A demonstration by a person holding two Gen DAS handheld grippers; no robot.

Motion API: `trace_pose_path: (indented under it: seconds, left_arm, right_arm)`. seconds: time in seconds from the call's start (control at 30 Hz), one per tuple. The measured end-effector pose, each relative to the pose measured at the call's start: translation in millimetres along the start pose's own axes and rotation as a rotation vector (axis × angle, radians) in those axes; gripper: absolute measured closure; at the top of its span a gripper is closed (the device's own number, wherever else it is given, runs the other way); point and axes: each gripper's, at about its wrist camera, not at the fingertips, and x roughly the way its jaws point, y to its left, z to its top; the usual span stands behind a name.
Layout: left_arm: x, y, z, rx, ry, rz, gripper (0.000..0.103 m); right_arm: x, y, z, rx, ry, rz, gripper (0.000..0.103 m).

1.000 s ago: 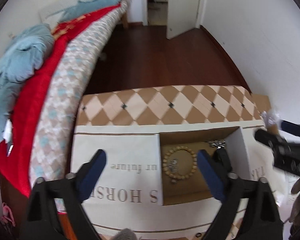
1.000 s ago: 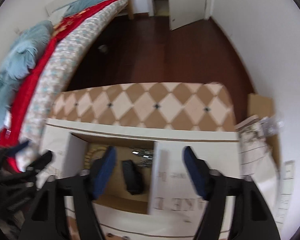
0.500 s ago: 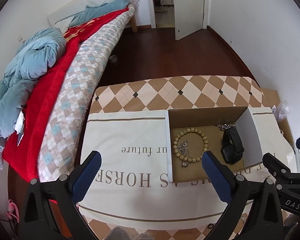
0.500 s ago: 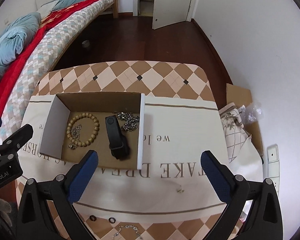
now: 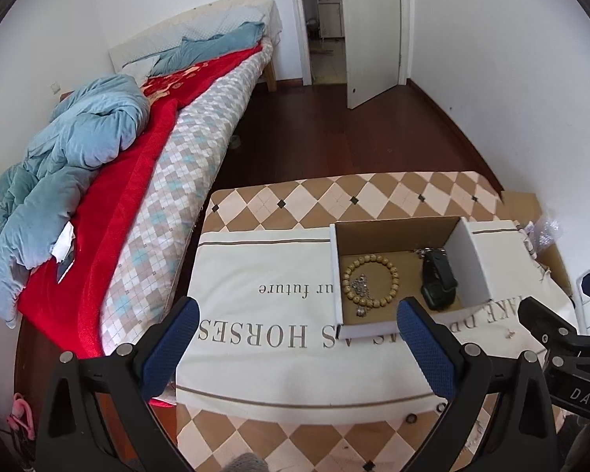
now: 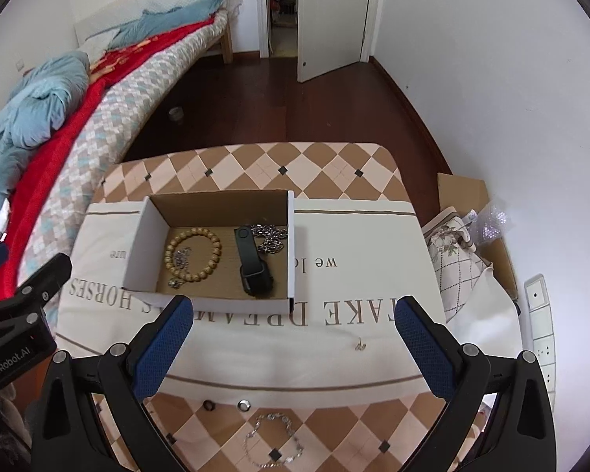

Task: Organize jewelry
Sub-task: 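Lift the right gripper out of the box, then lower the right gripper onto the thin silver link bracelet and grasp it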

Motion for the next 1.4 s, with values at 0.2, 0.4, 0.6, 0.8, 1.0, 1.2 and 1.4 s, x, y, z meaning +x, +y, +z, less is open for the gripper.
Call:
trace_pose_path:
  seconds: [0.2, 0.4, 0.6, 0.8, 1.0, 1.2, 1.4]
  left_arm:
    - [-36.5, 1.2, -6.4, 0.007, -0.053, -0.011, 0.001]
    - [-73.4, 3.1, -10.1, 0.004, -0.104, -0.029, 0.001]
    - [-103.8, 6.2, -17.1, -0.011, -0.137, -0.037, 0.001]
    - [-123.2, 11.6, -26.0, -0.035, -0.153, -0.033, 0.001]
    - [-117.1, 9.6, -38.1, -0.025, -0.139, 0.022, 0.001]
    - [-67.6, 4.0, -68.0, 0.008, -0.035, 0.102, 0.001]
    - [-6.2, 0.4, -99.7, 0.038, 0.107, 0.173, 0.001]
  right_arm:
    - [-43.3, -0.8, -10.2, 0.007, -0.067, -0.011, 0.000]
    - [-87.2, -3.2, -16.9, 0.013, -0.138, -0.026, 0.000]
    - [-122.2, -1.9, -24.6, 0.009, -0.190, -0.013, 0.000]
    - [-142.7, -0.2, -33.1, 0.015, -0.210, 0.011, 0.000]
    - [-139.7, -16.4, -46.2, 0.078, -0.183, 0.078, 0.000]
    - [-79.4, -48.6, -81.1, 0.151, -0.041, 0.057, 0.030]
    - [13.8, -60.8, -130.3, 0.162, 0.189, 0.102, 0.040]
